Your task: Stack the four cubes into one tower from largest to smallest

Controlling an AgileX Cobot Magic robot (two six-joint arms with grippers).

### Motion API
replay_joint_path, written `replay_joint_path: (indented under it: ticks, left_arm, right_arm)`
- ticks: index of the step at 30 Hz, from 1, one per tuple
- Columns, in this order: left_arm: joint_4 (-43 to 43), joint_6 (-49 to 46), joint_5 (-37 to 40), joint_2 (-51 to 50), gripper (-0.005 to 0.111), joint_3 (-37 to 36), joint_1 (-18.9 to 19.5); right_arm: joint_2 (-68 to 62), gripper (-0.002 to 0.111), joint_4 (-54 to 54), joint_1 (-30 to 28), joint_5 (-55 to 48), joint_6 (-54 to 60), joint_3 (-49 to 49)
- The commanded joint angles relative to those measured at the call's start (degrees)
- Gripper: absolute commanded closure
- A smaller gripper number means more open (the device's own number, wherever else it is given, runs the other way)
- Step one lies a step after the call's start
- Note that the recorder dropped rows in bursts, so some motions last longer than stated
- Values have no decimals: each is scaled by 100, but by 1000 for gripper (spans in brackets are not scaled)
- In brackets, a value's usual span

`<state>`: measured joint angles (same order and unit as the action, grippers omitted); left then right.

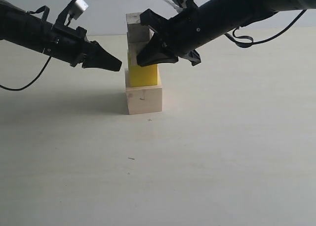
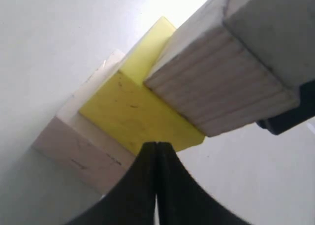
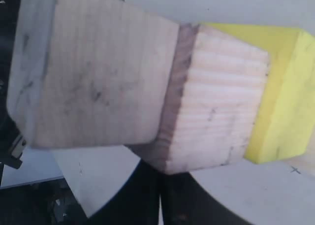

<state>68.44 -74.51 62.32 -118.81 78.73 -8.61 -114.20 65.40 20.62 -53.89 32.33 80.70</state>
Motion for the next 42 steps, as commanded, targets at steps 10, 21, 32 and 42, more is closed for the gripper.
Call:
replay_joint_path:
  ticks: [10, 21, 32, 42]
  left_arm:
    - [86, -47, -6, 28, 107, -13, 7]
    - [86, -47, -16, 28, 107, -13, 7]
    - [132, -47, 88, 39, 107, -13, 7]
    - [196, -61, 77, 39, 107, -13, 7]
  right_arm:
    - [14, 108, 56, 3, 223, 130, 20]
    - [14, 108, 56, 3, 155, 184, 20]
    - [328, 108, -1137, -230, -291, -349, 20]
    - [378, 108, -984, -496, 367, -436, 20]
